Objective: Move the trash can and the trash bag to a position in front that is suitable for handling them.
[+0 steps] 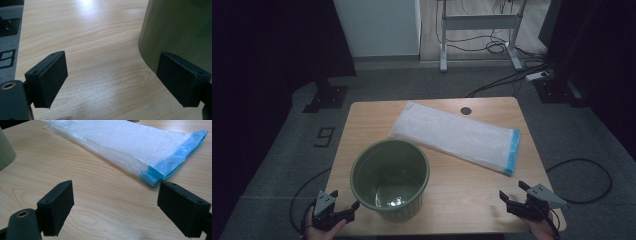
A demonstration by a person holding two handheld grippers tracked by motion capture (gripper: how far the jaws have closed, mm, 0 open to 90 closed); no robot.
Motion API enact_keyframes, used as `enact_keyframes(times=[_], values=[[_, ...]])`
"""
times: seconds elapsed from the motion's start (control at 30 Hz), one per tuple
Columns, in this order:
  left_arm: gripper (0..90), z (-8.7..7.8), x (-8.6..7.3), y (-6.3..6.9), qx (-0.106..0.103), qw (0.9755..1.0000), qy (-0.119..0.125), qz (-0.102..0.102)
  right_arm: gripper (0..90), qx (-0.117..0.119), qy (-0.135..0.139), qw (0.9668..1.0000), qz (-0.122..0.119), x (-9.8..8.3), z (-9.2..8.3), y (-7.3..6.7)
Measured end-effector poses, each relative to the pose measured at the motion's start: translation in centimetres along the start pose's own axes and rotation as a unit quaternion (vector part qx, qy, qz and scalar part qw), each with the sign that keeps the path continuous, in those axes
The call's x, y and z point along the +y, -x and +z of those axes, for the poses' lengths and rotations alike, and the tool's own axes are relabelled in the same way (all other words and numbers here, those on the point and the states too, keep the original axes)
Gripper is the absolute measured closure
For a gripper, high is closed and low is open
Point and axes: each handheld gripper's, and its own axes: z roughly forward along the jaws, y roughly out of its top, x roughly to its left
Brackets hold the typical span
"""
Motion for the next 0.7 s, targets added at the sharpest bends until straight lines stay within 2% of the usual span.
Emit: enact_keyframes(times=[0.1,0.23,0.4,0.47,0.53,0.63,0.67,0.7], values=[[7.9,-0.7,-0.1,-0.2,-0.004,0.9999,0.006,0.012,13.4,-0.002,0.001,1.0000,0.005,-0.1,-0.1,0.4],[5.9,-1.8,-0.5,-0.5,-0.014,0.9995,0.011,0.026,13.4,0.010,0.010,0.9999,0.006,0.0,-0.4,0.5],[5.4,-2.5,-0.4,-0.1,-0.052,0.9973,0.018,0.049,14.0,0.018,0.004,0.9998,-0.002,-0.1,-0.3,0.7],[4.0,-2.7,-0.2,0.6,-0.077,0.9946,0.021,0.067,14.0,0.030,0.004,0.9995,0.001,-0.1,-0.1,0.7],[2.5,-2.9,0.1,1.3,-0.102,0.9908,0.023,0.086,14.0,0.043,0.010,0.9990,0.010,0.1,0.0,0.6],[2.5,-3.0,0.7,2.2,-0.142,0.9841,0.034,0.101,14.0,0.052,0.007,0.9986,0.010,0.1,0.4,0.4],[2.6,-2.9,1.1,2.6,-0.159,0.9807,0.039,0.106,14.0,0.054,0.005,0.9985,0.008,0.0,0.4,0.4],[2.6,-2.9,1.1,2.6,-0.159,0.9807,0.039,0.106,14.0,0.054,0.005,0.9985,0.008,0.0,0.4,0.4]])
